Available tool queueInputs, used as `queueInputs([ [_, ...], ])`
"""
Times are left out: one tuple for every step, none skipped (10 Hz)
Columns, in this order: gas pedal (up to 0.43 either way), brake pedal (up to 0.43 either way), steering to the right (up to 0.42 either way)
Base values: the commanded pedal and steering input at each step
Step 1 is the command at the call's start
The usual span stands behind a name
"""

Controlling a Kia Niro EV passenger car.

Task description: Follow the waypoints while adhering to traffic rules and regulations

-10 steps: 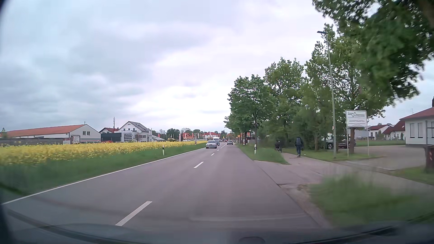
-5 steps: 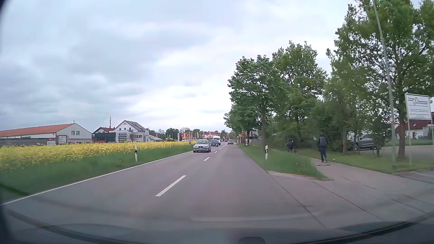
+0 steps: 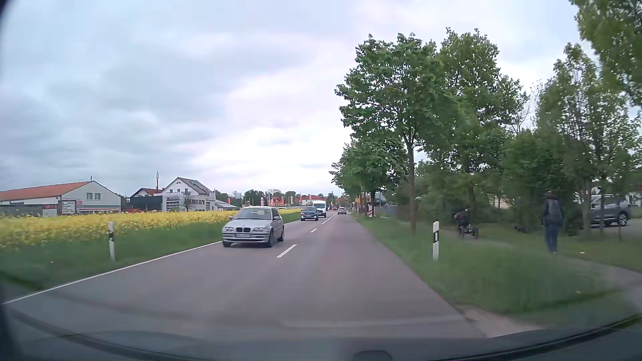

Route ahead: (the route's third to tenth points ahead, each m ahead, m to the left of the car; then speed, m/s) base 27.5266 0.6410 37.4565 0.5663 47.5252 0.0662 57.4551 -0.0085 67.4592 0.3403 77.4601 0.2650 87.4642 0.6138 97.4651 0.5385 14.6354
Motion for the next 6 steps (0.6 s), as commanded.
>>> queueInputs([
  [0.15,0.0,-0.002],
  [0.138,0.0,-0.002],
  [0.138,0.0,-0.002],
  [0.138,0.0,-0.002],
  [0.138,0.0,-0.002],
  [0.138,0.0,-0.002],
])
